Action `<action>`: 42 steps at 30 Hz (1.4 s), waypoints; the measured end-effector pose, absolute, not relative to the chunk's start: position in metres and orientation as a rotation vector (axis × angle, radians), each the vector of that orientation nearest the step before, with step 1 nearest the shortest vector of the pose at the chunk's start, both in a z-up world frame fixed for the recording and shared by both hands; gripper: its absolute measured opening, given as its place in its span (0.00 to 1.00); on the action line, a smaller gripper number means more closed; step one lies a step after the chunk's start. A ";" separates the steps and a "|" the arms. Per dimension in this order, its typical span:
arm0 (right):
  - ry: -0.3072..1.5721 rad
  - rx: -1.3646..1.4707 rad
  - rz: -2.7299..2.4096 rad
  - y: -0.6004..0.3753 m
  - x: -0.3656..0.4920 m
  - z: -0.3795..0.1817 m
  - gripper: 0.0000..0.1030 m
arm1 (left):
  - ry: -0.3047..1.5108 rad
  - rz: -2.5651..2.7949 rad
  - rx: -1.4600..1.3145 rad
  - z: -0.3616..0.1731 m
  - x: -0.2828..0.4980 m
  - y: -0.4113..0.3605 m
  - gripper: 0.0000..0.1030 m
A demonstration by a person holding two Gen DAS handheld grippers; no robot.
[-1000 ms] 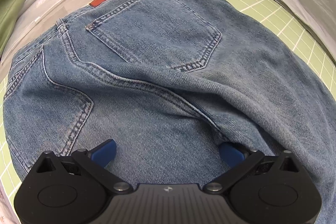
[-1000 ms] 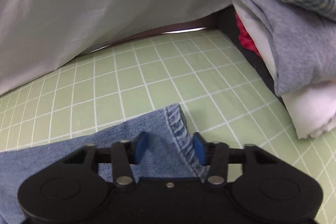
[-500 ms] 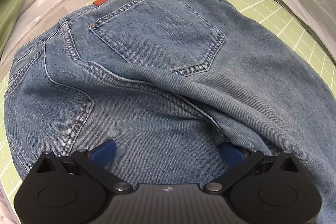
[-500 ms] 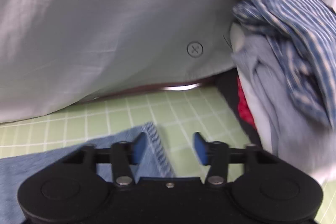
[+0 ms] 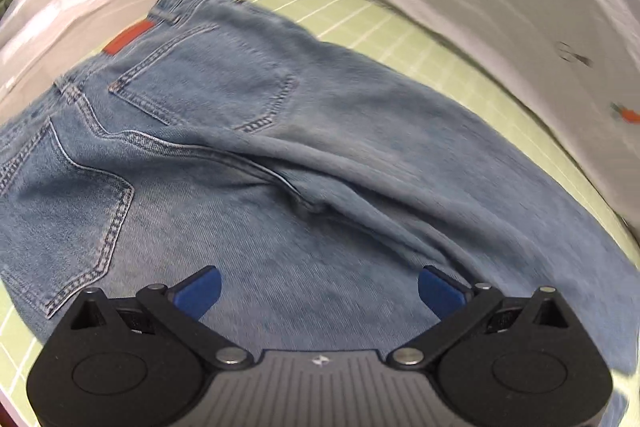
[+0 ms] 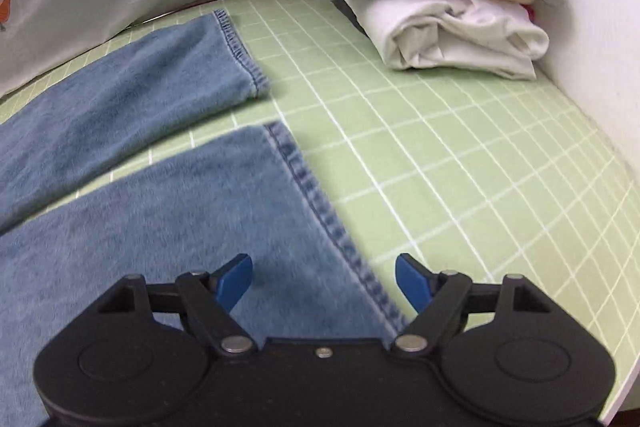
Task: Fold clothes
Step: 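Move the open right tool over the stacked jeans leg hems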
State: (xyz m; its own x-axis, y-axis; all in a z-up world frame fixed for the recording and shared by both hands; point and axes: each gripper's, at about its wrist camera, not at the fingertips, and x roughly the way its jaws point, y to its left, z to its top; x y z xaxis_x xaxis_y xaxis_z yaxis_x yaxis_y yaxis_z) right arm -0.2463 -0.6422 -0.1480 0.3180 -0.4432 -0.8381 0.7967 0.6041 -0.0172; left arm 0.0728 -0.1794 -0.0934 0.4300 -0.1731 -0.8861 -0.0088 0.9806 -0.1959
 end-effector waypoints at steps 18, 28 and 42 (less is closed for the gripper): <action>0.847 0.503 -0.851 -0.667 -0.333 -0.149 0.09 | 1.111 -0.062 -0.309 -0.090 -0.052 -0.134 1.00; 0.762 0.651 -0.896 -0.628 -0.345 -0.138 0.87 | 1.107 0.004 -0.364 -0.088 -0.058 -0.099 1.00; 0.965 0.613 -0.960 -0.541 -0.286 -0.162 1.00 | 1.124 -0.005 -0.318 -0.086 -0.041 -0.069 1.00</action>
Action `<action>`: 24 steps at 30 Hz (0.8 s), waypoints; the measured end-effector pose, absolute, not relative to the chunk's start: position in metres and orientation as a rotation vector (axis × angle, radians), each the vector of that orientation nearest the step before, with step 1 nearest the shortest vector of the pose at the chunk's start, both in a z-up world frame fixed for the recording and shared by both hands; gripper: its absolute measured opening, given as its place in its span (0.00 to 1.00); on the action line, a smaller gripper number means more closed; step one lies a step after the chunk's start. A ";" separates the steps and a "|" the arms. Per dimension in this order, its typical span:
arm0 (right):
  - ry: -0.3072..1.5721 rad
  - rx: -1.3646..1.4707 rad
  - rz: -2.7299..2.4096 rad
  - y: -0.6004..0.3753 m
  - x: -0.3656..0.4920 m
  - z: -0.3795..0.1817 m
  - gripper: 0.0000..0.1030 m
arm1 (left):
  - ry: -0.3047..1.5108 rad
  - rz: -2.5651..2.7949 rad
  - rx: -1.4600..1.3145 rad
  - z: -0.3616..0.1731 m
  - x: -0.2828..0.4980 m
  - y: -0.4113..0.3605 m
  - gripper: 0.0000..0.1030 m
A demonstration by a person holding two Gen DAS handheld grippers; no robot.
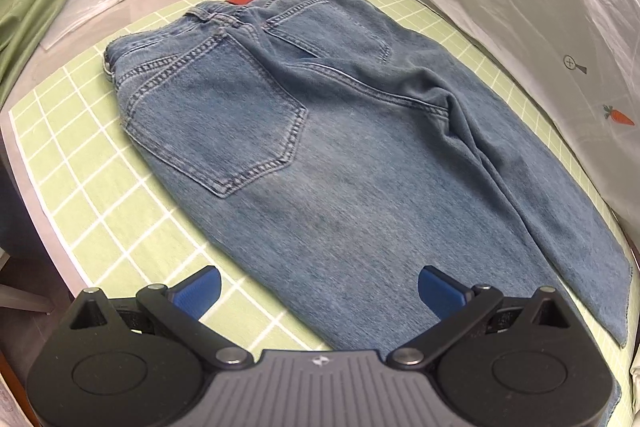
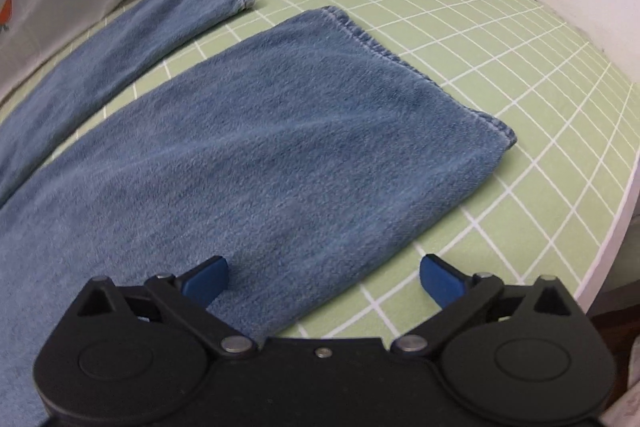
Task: Fold clothes
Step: 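Move the open right tool over the stacked jeans leg hems, then grasp the jeans leg with the right tool while the left tool grasps the waistband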
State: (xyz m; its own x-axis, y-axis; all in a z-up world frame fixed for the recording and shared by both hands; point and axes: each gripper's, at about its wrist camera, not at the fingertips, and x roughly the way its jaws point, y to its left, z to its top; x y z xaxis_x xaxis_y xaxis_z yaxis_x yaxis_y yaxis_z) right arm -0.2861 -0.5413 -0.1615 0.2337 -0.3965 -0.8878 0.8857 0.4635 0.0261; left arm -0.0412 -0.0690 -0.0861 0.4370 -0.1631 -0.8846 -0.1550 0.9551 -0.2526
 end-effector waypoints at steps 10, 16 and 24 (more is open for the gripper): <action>0.964 0.727 -1.088 -0.533 -0.260 -0.158 0.95 | 1.140 0.046 -0.379 -0.091 -0.010 -0.016 1.00; 0.860 0.767 -1.144 -0.529 -0.253 -0.147 0.27 | 1.154 0.120 -0.415 -0.102 0.028 0.030 1.00; 0.679 0.993 -1.218 -0.530 -0.268 -0.140 0.09 | 1.183 0.216 -0.410 -0.115 0.089 0.081 1.00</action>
